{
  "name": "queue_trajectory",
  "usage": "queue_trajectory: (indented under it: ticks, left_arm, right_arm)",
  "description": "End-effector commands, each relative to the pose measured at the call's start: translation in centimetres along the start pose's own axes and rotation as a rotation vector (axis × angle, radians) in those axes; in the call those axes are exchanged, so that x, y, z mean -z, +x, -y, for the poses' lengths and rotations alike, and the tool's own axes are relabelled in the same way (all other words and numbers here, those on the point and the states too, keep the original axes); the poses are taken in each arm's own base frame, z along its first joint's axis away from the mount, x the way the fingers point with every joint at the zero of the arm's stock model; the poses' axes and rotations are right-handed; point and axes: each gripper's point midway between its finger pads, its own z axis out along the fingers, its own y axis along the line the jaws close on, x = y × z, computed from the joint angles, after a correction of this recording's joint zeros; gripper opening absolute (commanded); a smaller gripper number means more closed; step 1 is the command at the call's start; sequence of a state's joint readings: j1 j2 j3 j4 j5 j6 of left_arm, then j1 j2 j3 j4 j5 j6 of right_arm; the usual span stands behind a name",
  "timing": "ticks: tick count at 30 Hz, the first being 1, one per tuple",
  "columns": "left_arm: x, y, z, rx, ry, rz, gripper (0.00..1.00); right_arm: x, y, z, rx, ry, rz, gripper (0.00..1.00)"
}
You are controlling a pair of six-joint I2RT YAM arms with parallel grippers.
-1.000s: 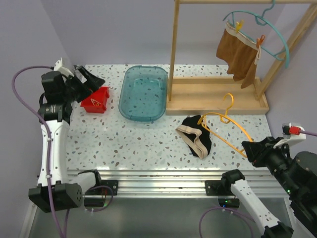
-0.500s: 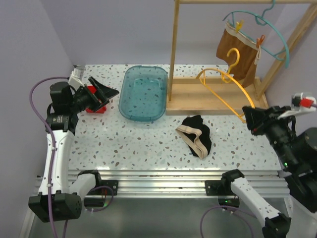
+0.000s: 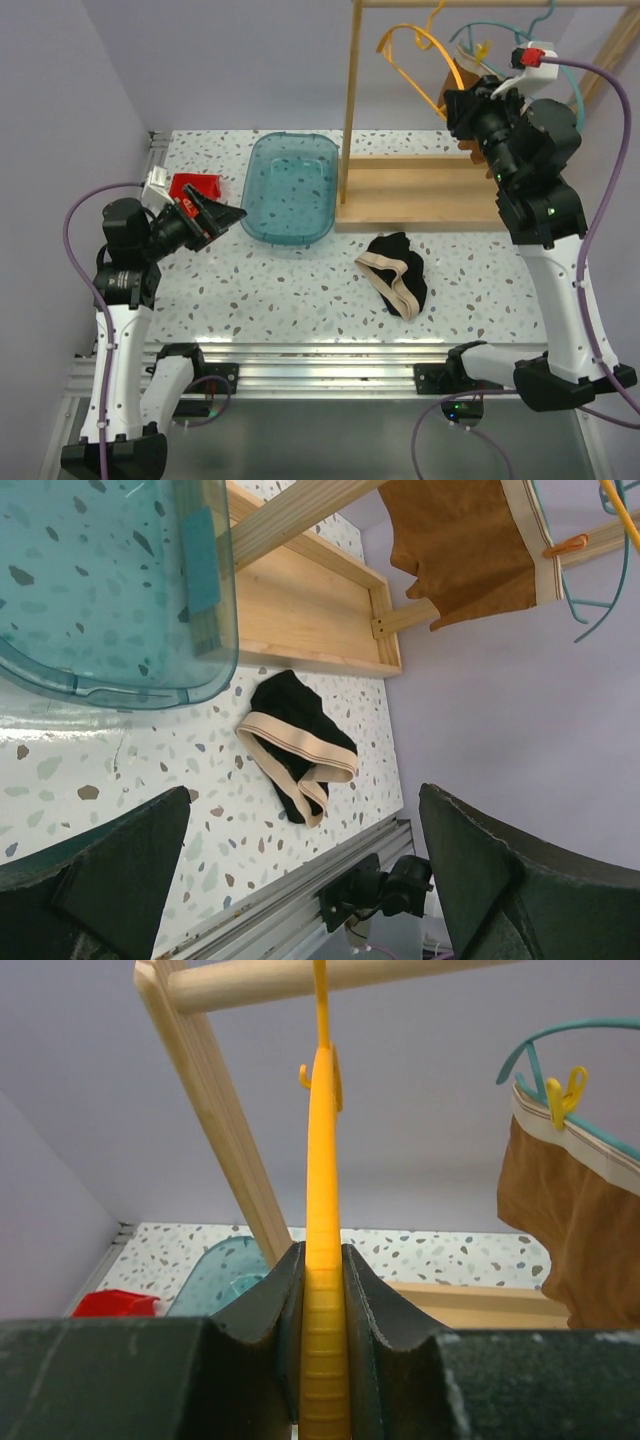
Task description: Remove the underwear clipped to the hanger
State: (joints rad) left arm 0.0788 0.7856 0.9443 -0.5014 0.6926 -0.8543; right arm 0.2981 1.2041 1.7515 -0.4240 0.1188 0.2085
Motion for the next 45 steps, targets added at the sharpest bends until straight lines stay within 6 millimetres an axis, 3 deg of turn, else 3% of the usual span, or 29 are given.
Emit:
queue_trajectory:
  ticks: [1, 5, 15, 16, 19, 21, 22, 23, 25, 28, 31, 32, 34, 35, 37, 38, 41, 45]
  left_arm:
    - [0.7, 0.6, 0.8, -0.01, 0.028, -0.013, 1.0]
    - [0.8, 0.9, 0.9, -0.011, 0.026, -0.023, 1.0]
    - [0.6, 1.2, 0.3, -0.008, 0.017, -0.034, 1.0]
    - [0.6, 1.2, 0.3, -0.01, 0.016, -0.037, 1.0]
    - [0.6, 1.0, 0.8, -0.018, 0.029, -0.042, 1.0]
    - [0.7, 0.8, 1.2, -0.03, 0.033, -0.04, 1.0]
    - [0.7, 0.7, 1.3, -0.034, 0.033, -0.041, 1.0]
    - [0.7, 0.7, 1.4, -0.037, 0.037, -0.042, 1.0]
    - [0.6, 0.5, 1.5, -0.039, 0.038, -0.045, 1.0]
    - [0.2, 0.4, 1.7, -0.039, 0.043, -0.052, 1.0]
    - [0.1, 0.2, 1.9, -0.047, 0.045, -0.054, 1.0]
    - [0.1, 0.2, 1.8, -0.047, 0.041, -0.054, 1.0]
    - [0.2, 0.3, 1.8, -0.052, 0.041, -0.054, 1.0]
    - [0.2, 0.3, 1.6, -0.058, 0.032, -0.05, 1.0]
    - [0.1, 0.8, 1.0, -0.053, 0.017, -0.06, 1.0]
    - [0.1, 1.1, 0.9, -0.056, 0.017, -0.066, 1.0]
    - [-0.1, 2.0, 0.1, -0.051, 0.005, -0.09, 1.0]
    - [0.1, 3.0, -0.4, -0.058, -0.007, -0.108, 1.0]
  right_arm:
    - [0.2, -6.9, -0.6, -0.016, 0.001, 0.208, 0.0]
    - [-1.9, -3.8, 0.2, 0.002, 0.044, 0.088, 0.0]
    - [-1.4, 2.2, 2.3, 0.045, 0.124, -0.107, 0.03]
    - [-1.2, 2.4, 2.3, 0.048, 0.125, -0.119, 0.11]
    - [0.8, 2.1, 2.4, 0.04, 0.131, -0.142, 0.63]
    - [2.4, 2.6, 2.8, 0.029, 0.143, -0.146, 0.77]
    - [4.5, 1.1, 3.0, 0.018, 0.143, -0.091, 0.86]
    - [4.8, 2.5, 3.5, 0.021, 0.155, -0.109, 0.88]
    - [6.1, 2.7, 4.1, 0.041, 0.177, -0.104, 0.9]
    - [7.7, 4.5, 4.9, 0.058, 0.206, -0.184, 0.93]
    - [10.4, 7.8, 5.0, 0.032, 0.186, -0.292, 0.94]
    - [12.2, 10.7, 4.8, 0.026, 0.15, -0.373, 0.93]
    - [14.0, 14.4, 4.9, -0.007, 0.141, -0.478, 0.92]
    - [15.4, 19.0, 5.4, -0.006, 0.147, -0.615, 0.92]
    - [17.3, 23.0, 5.3, -0.035, 0.122, -0.73, 0.91]
    - [18.5, 26.5, 5.8, -0.038, 0.135, -0.833, 0.9]
    - [19.4, 29.6, 6.5, -0.043, 0.165, -0.918, 0.9]
    - [18.2, 31.0, 6.3, -0.081, 0.175, -0.924, 0.9]
